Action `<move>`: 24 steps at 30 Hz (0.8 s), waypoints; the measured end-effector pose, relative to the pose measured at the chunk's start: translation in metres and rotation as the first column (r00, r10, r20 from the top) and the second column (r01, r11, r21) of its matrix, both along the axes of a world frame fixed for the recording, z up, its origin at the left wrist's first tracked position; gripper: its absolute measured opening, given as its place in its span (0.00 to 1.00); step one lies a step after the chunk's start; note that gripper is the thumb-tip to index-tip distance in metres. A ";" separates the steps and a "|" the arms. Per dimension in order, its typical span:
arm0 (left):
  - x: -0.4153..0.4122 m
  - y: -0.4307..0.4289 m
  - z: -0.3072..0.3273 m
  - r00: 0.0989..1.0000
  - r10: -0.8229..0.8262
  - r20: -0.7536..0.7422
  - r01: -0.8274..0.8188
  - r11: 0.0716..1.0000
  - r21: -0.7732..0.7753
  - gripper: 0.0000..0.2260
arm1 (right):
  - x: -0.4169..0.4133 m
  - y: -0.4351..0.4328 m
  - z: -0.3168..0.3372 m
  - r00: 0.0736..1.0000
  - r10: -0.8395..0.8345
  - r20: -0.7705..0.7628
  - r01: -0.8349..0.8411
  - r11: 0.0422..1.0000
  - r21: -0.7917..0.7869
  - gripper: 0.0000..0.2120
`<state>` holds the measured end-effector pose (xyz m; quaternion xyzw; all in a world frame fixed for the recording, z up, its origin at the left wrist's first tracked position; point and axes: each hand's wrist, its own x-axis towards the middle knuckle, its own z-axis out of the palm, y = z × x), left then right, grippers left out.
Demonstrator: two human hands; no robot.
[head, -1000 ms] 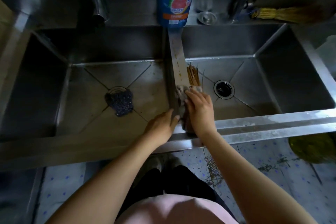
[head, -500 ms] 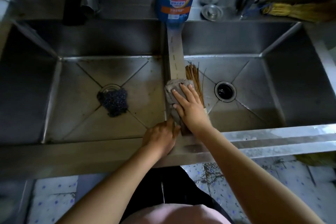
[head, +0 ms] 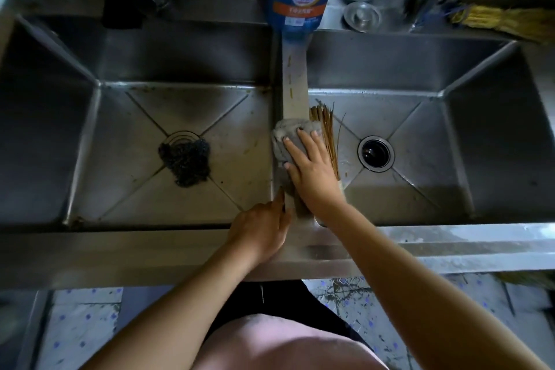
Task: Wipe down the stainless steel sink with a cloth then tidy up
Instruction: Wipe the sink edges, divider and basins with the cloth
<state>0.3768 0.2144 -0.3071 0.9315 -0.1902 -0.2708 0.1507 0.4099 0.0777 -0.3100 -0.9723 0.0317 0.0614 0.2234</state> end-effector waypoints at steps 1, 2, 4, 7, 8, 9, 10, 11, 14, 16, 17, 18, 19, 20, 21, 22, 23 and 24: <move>0.001 0.000 -0.001 1.000 0.008 0.000 -0.008 1.000 0.002 0.22 | -0.009 0.001 0.000 1.000 0.013 0.003 -0.013 1.000 -0.006 0.22; 0.001 0.000 -0.002 1.000 0.017 -0.009 -0.017 1.000 -0.001 0.20 | -0.016 0.002 -0.001 1.000 0.020 0.007 -0.020 1.000 -0.012 0.22; 0.001 0.000 -0.002 1.000 0.019 -0.024 -0.019 1.000 -0.001 0.18 | -0.023 0.005 -0.002 1.000 0.012 0.019 -0.011 1.000 -0.019 0.23; 0.001 0.000 -0.002 1.000 0.013 0.001 -0.013 1.000 -0.013 0.18 | -0.015 0.007 -0.002 1.000 -0.002 0.009 0.002 1.000 -0.011 0.22; 0.001 0.000 -0.002 1.000 0.010 0.003 -0.010 1.000 -0.018 0.20 | -0.009 0.006 -0.003 1.000 0.000 0.018 0.001 1.000 -0.007 0.22; 0.002 0.000 -0.001 1.000 0.007 -0.006 -0.007 1.000 -0.028 0.21 | -0.002 0.005 -0.002 1.000 -0.002 0.018 0.002 1.000 -0.007 0.22; 0.003 0.001 0.000 1.000 0.004 -0.025 -0.005 0.999 -0.043 0.22 | 0.007 0.003 -0.002 1.000 -0.007 -0.001 0.007 1.000 -0.010 0.22; 0.003 0.001 0.001 0.999 0.002 -0.048 -0.005 0.998 -0.061 0.23 | 0.016 0.001 -0.002 1.000 -0.014 -0.020 0.014 1.000 -0.013 0.22; 0.003 0.002 0.003 0.997 0.013 -0.081 -0.021 0.995 -0.099 0.20 | 0.036 -0.001 0.000 0.998 -0.031 -0.046 0.030 0.999 -0.015 0.23; 0.003 0.002 0.003 0.997 0.026 -0.076 -0.033 0.994 -0.102 0.19 | 0.038 0.000 0.000 0.999 -0.039 -0.038 0.039 0.999 -0.016 0.23; 0.003 0.002 0.002 0.997 0.027 -0.079 -0.035 0.995 -0.098 0.19 | 0.036 0.001 0.000 0.998 -0.045 -0.031 0.045 0.999 -0.013 0.23; 0.003 0.002 0.001 0.996 0.026 -0.082 -0.033 0.995 -0.094 0.20 | 0.031 0.002 0.001 0.998 -0.050 -0.027 0.049 0.999 -0.010 0.23; 0.002 0.002 0.001 0.996 0.024 -0.081 -0.031 0.996 -0.089 0.21 | 0.024 0.003 0.001 0.998 -0.051 -0.021 0.051 0.999 -0.006 0.23; 0.002 0.003 0.000 0.997 0.022 -0.073 -0.028 0.996 -0.082 0.22 | 0.015 0.005 0.001 0.999 -0.045 -0.014 0.045 0.999 0.000 0.23; 0.002 0.002 0.000 0.998 0.020 -0.058 -0.024 0.997 -0.068 0.22 | 0.004 0.006 0.001 0.999 -0.034 -0.009 0.034 0.999 0.007 0.23; 0.002 0.002 0.000 0.999 0.017 -0.038 -0.019 0.999 -0.048 0.21 | -0.007 0.006 0.001 1.000 -0.020 -0.007 0.020 1.000 0.009 0.23; 0.002 0.001 0.000 1.000 0.015 -0.026 -0.015 1.000 -0.027 0.19 | -0.017 0.007 -0.001 1.000 -0.009 -0.002 0.009 1.000 0.006 0.22; 0.002 0.000 0.001 0.999 0.010 -0.030 -0.010 1.000 -0.013 0.18 | -0.025 0.008 -0.001 1.000 0.003 0.002 -0.003 1.000 -0.006 0.22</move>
